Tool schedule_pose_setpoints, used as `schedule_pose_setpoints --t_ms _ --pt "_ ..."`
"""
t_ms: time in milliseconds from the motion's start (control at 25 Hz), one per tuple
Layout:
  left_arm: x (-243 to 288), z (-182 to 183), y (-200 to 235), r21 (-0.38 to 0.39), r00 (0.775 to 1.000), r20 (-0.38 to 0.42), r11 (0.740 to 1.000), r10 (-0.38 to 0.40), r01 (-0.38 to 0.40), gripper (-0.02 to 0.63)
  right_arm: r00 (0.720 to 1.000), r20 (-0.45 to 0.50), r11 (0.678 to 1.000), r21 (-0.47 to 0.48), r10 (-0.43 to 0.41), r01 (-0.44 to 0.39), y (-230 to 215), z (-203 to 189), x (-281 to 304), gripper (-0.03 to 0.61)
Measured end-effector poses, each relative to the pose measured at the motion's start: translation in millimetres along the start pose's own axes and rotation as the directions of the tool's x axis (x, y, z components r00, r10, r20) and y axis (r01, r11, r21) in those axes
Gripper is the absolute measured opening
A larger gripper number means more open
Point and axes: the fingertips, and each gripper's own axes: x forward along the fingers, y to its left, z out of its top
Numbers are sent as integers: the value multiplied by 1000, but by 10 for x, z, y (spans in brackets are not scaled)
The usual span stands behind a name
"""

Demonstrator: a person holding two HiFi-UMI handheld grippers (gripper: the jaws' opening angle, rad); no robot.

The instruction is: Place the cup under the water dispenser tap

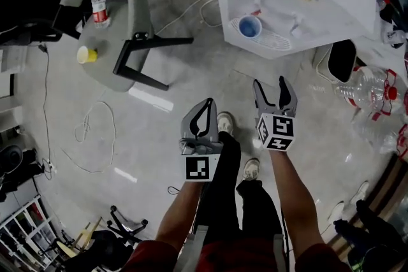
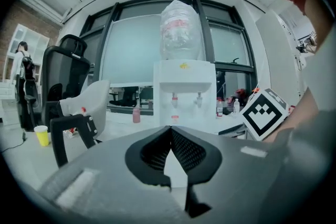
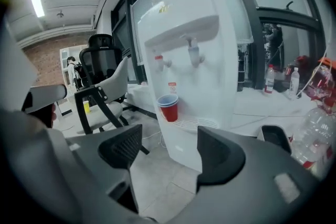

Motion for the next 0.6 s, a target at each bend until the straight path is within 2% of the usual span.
schedule_pose_setpoints --t_ms 160,320,440,600 --pt "-381 404 -231 -25 1000 1 1000 12 -12 0 999 14 999 -25 32 -32 160 202 -703 325" --pt "-733 949 -492 22 1000 25 1000 -5 5 0 996 57 997 -40 71 -69 288 578 -1442 325" --pt "-1064 1400 -650 11 998 61 1000 9 -9 0 990 101 994 -63 101 -95 391 863 -2047 325" --pt "-1524 1928 -907 34 996 81 999 22 -25 0 979 179 990 -113 101 -82 353 1280 -2846 325"
